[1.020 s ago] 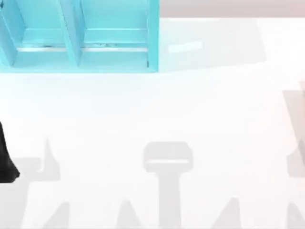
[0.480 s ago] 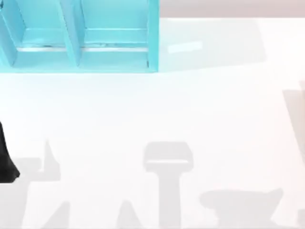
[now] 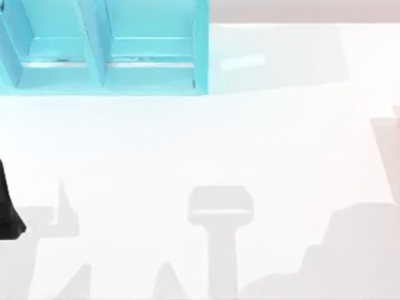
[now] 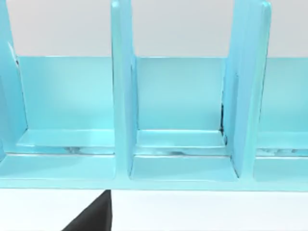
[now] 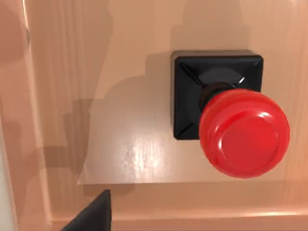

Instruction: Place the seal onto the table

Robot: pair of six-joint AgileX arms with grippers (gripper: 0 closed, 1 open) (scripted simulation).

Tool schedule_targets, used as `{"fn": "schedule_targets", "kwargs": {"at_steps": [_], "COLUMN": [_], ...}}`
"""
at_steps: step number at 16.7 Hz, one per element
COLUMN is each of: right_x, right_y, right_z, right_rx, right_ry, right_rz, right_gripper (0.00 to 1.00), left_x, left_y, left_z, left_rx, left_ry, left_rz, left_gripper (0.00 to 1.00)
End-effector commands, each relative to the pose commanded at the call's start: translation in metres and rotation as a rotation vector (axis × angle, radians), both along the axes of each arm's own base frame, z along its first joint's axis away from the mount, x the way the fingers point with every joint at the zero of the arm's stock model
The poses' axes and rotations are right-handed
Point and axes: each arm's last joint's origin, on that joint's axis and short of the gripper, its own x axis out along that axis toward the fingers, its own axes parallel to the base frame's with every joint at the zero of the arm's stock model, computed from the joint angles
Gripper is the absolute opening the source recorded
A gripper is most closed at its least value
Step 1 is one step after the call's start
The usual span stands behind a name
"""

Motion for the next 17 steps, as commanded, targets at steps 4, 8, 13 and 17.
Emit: {"fn": "schedule_targets", "kwargs": {"at_steps": [4,8,13,17], "right_x": [0.011,0.011,0.014,0.015], "right_y": [-0.014,-0.013,-0.015,-0.016], "right_z": [-0.002,-0.002,-0.034,-0.082], "right_rx": [0.034,0.032,0.037,0.028], "right_ry": [0.068,0.066,0.074,0.057], "right_rz": [0.01,0.013,0.009,0.01], "right_gripper": [1.0,1.0,1.0,1.0], "left_x": [0.0,0.0,0.0,0.0], "left_y": [0.0,0.0,0.0,0.0], "left_z": [0.0,0.0,0.0,0.0], "left_rx": [0.0,0.0,0.0,0.0], "left_ry": [0.0,0.0,0.0,0.0], "left_rz": [0.0,0.0,0.0,0.0], "left_gripper": [1.0,1.0,1.0,1.0]}}
